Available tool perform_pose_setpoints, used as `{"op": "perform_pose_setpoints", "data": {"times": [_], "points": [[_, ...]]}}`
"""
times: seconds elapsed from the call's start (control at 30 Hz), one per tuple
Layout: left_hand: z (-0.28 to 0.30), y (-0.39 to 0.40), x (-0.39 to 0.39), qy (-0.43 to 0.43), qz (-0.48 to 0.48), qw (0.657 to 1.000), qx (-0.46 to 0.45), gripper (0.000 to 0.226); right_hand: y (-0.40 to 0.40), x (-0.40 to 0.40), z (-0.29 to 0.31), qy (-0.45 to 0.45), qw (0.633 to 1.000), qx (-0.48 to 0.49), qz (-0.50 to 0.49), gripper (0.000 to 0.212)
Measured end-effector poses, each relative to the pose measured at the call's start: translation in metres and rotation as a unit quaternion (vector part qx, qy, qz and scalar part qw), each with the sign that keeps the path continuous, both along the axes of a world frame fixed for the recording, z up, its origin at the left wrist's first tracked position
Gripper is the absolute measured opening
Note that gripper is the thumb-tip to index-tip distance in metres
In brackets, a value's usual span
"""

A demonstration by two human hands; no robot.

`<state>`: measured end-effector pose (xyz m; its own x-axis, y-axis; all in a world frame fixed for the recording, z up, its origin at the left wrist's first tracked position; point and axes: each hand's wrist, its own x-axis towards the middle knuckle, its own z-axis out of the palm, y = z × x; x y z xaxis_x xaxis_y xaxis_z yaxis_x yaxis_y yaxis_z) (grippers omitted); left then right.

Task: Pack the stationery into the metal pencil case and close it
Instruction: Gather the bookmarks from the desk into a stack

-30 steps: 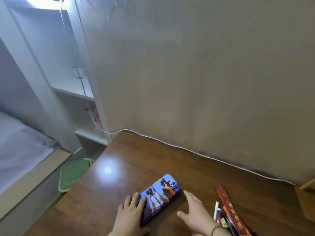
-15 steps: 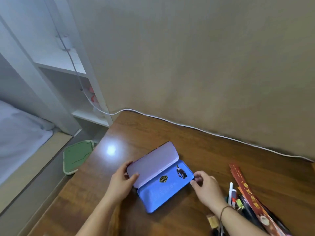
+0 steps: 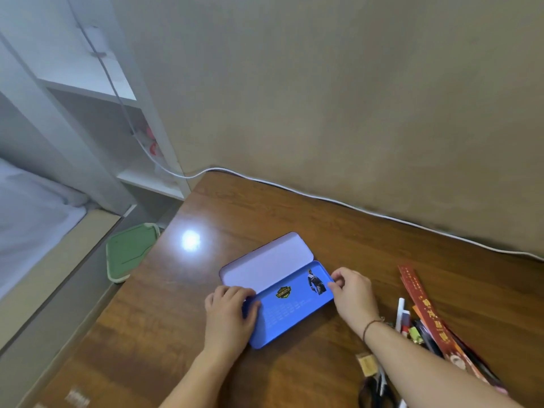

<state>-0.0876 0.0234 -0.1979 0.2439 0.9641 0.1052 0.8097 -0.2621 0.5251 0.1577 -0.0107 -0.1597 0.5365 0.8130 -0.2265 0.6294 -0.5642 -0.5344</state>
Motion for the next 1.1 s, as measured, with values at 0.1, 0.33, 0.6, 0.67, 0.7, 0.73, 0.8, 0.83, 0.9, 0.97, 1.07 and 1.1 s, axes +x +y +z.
{"op": "perform_pose_setpoints", "data": {"times": [0.1, 0.33, 0.6, 0.67, 0.7, 0.73, 0.8, 0.83, 0.9, 0.97, 1.07, 1.1], "points": [[-0.001, 0.002, 0.003, -0.002, -0.002, 1.0, 0.003, 0.005, -0.009, -0.004, 0.002, -0.029, 0.999, -0.003, 0.021, 0.008], [0.0, 0.003, 0.009, 0.078, -0.01, 0.991, 0.107, 0.031, -0.023, -0.008, 0.001, -0.095, 0.994, -0.016, 0.049, 0.01], [0.007, -0.004, 0.013, 0.037, -0.02, 0.987, 0.153, 0.019, -0.027, -0.003, 0.023, -0.121, 0.992, -0.005, 0.024, 0.01], [0.012, -0.014, 0.005, 0.022, -0.028, 0.982, 0.184, 0.016, -0.044, -0.006, 0.028, -0.103, 0.994, 0.031, 0.028, 0.01], [0.015, -0.02, 0.001, 0.02, -0.038, 0.979, 0.197, 0.017, -0.055, -0.008, 0.03, -0.091, 0.994, 0.043, 0.032, 0.011], [0.017, -0.026, -0.005, 0.02, -0.05, 0.977, 0.206, 0.018, -0.067, -0.01, 0.03, -0.081, 0.995, 0.047, 0.038, 0.011], [0.018, -0.04, -0.016, 0.012, -0.071, 0.976, 0.205, 0.02, -0.088, -0.017, 0.029, -0.064, 0.996, 0.044, 0.05, 0.012], [0.017, -0.047, -0.022, 0.004, -0.08, 0.977, 0.197, 0.02, -0.097, -0.02, 0.029, -0.058, 0.996, 0.04, 0.058, 0.011], [0.012, -0.061, -0.032, -0.012, -0.095, 0.98, 0.175, 0.016, -0.11, -0.024, 0.027, -0.056, 0.995, 0.027, 0.08, 0.008], [0.003, -0.075, -0.039, -0.018, -0.108, 0.981, 0.159, 0.02, -0.123, -0.027, 0.023, -0.064, 0.992, 0.012, 0.11, 0.008], [-0.012, -0.098, -0.046, -0.003, -0.102, 0.985, 0.14, 0.042, -0.139, -0.028, 0.015, -0.058, 0.987, -0.031, 0.147, 0.011], [-0.016, -0.104, -0.047, 0.002, -0.093, 0.986, 0.136, 0.041, -0.141, -0.028, 0.011, -0.056, 0.985, -0.039, 0.156, 0.014]]}}
